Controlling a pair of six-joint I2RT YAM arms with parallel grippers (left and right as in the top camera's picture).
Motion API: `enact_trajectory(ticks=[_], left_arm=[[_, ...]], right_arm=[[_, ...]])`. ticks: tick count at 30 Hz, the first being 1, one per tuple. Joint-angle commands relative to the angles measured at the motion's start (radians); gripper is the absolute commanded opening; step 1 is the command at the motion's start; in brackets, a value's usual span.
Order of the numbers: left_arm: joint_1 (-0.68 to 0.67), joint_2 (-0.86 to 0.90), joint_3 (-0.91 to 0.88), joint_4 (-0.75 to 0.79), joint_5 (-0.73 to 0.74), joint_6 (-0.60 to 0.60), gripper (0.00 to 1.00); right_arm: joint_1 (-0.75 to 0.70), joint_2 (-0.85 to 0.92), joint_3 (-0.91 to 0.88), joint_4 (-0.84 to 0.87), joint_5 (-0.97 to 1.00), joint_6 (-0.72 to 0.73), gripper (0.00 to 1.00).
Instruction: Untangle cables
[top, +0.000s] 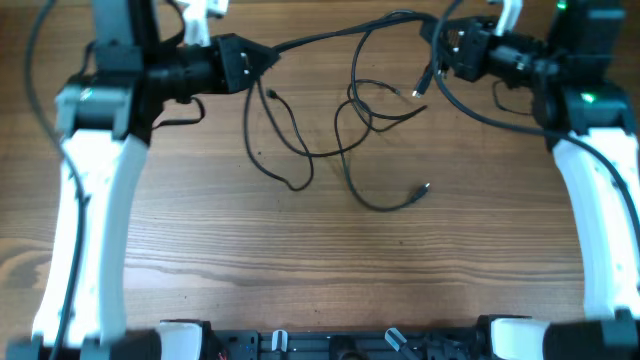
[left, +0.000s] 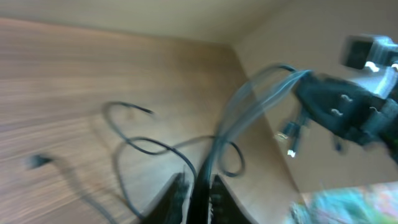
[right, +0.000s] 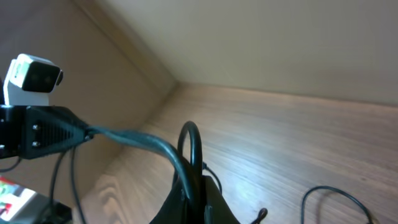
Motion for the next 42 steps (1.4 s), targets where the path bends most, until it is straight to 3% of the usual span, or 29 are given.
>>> enact_trajectory(ticks=[1,3,5,8,13,14,15,16,20,24,27,33,37,42], left_arm=[[0.069,-0.121,0.019,-0.043,-0.236,0.0,0.4],[0.069,-0.15,0.019,-0.088,-0.275,0.0,0.58],[0.069,-0.138,0.019,-0.166,-0.323,0.0,0.67],[0.069,-0.075,0.019,-0.264,-0.379,0.0,0.69],[0.064,0.035,0.019,-0.282,-0.378,0.0,0.68],[0.056,0.055,0.019,-0.282,-0.378,0.0,0.68],[0.052,0.063,0.019,-0.281,-0.378,0.0,0.69],[0.048,0.068,0.019,-0.281,-0.378,0.0,0.68],[0.029,0.068,0.019,-0.278,-0.378,0.003,0.69],[-0.035,0.072,0.018,-0.278,-0.378,-0.022,0.68],[-0.126,0.11,0.016,-0.278,-0.373,-0.081,0.67],[-0.296,0.332,0.016,-0.193,-0.334,-0.185,0.62],[-0.33,0.422,0.016,-0.176,-0.262,-0.169,0.66],[-0.315,0.507,0.016,-0.037,-0.385,-0.15,0.62]], right_arm=[[-0.077,-0.086,0.039,0.005,-0.051,0.132,0.04],[-0.055,-0.093,0.037,-0.067,-0.032,0.13,0.04],[-0.031,-0.068,0.024,-0.187,0.109,0.097,0.04],[0.025,0.025,0.016,-0.295,0.287,0.015,0.04],[0.148,0.258,0.016,-0.243,0.434,-0.006,0.04],[0.168,0.332,0.016,-0.207,0.442,-0.009,0.31],[0.17,0.374,0.016,-0.177,0.442,-0.027,0.95],[0.166,0.394,0.016,-0.161,0.441,-0.024,1.0],[0.061,0.343,0.097,-0.176,0.365,-0.002,1.0],[-0.049,0.2,0.146,-0.327,0.307,-0.072,1.0],[-0.05,0.183,0.146,-0.453,0.431,-0.111,1.0],[-0.05,0.202,0.145,-0.517,0.512,-0.109,1.0],[-0.05,0.227,0.145,-0.55,0.527,-0.134,1.0],[-0.05,0.229,0.145,-0.552,0.528,-0.134,1.0]])
